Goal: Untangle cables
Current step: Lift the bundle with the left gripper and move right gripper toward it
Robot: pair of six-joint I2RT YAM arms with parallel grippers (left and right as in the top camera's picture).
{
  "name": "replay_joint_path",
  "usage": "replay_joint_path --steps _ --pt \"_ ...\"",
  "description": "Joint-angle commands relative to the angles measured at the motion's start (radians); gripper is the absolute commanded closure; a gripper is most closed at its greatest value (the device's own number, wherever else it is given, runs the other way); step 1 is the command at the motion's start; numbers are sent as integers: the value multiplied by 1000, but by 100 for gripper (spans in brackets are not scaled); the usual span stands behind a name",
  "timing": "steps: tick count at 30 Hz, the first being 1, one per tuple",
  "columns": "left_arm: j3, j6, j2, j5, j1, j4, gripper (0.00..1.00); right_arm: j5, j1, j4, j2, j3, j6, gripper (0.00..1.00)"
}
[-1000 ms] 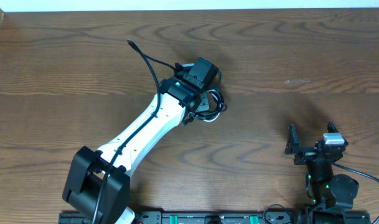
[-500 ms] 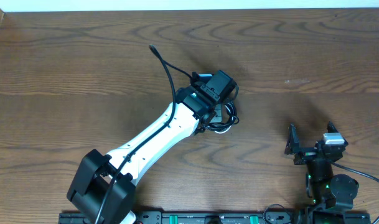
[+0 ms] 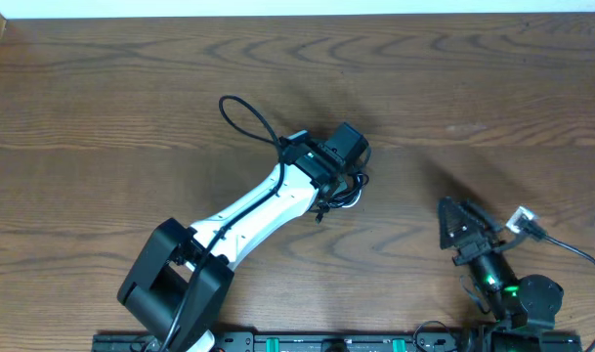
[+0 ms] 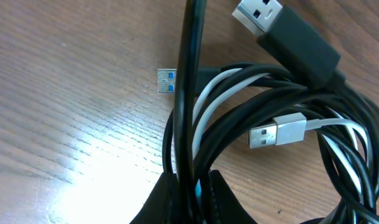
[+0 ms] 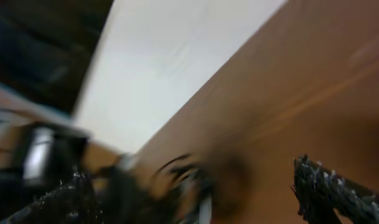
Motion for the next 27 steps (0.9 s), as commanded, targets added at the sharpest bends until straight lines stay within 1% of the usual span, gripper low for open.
replay_joint_path --steps 1,5,6,7,9,15,18,20,22,24,27 --pt "3 -53 4 -19 0 1 92 -172 -3 2 -6 -2 238 1" --pt "3 -53 5 10 0 1 92 -159 -3 -2 -6 -2 233 1" --pt "2 -54 6 19 0 1 92 -156 -3 -2 -6 -2 234 3" --pt "2 -55 9 30 0 2 92 -154 -3 -2 -6 -2 234 9" --pt "2 -62 14 53 -1 2 92 -156 -3 -6 -6 -2 234 12" --pt "2 -155 21 158 -9 4 92 -200 -1 -16 -5 -2 234 12" --pt "2 -157 21 244 -9 25 92 -230 6 -18 8 -2 233 11" --pt "2 -122 20 266 -9 42 92 -242 14 -20 22 -2 234 9" --pt "2 -34 20 270 -9 68 92 -250 29 -21 46 -2 234 7" --pt "3 22 18 269 -9 74 92 -250 46 -21 80 -2 234 4" --pt "3 69 5 269 -9 74 93 -234 68 -20 144 -2 235 5"
